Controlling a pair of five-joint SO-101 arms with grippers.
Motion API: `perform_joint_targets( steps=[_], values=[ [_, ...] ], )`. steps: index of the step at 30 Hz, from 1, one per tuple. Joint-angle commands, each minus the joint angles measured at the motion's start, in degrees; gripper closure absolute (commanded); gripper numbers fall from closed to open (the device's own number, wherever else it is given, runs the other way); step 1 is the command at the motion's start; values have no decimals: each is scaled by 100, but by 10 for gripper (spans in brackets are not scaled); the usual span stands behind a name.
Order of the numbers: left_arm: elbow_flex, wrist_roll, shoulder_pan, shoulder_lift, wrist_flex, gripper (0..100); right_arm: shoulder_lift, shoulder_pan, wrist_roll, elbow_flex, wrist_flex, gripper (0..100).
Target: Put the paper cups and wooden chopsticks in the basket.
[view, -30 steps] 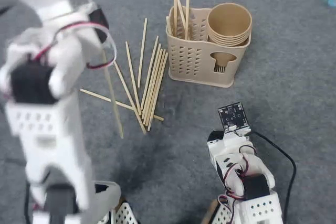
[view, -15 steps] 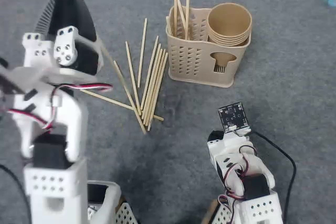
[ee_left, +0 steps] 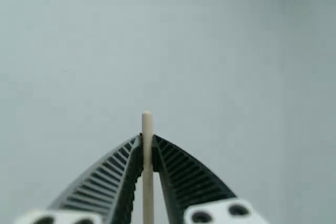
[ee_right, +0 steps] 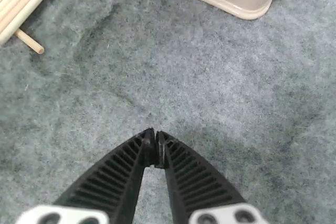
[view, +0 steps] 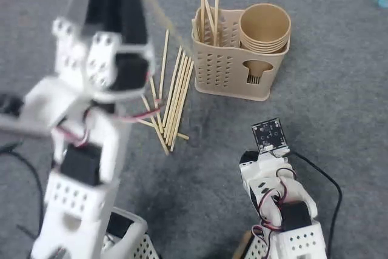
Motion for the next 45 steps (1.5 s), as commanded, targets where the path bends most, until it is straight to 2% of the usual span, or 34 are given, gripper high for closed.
perform_joint_targets(
  steps=[1, 7, 18, 23, 29, 33, 45],
  values=[
    [-1191, -290, 255, 1310, -158, 989, -84, 57, 141, 123, -40, 990],
    [-2281, -281, 220, 2848, -167, 989, -84, 57, 141, 123, -40, 990],
    [-2923, -290, 44, 4369, -229, 989, -84, 57, 141, 123, -84, 990],
    [-2914, -290, -176, 4923, -1116, 989, -84, 57, 273, 123, -84, 990],
    [-2914, -290, -387, 5442, -1204, 989, -84, 57, 378, 123, -75, 990],
    [-2765, -290, -413, 5618, -1204, 989, -84, 57, 378, 123, -84, 990],
    [-945, -290, -220, 5169, -1204, 970, -84, 57, 378, 123, -92, 990]
  ],
)
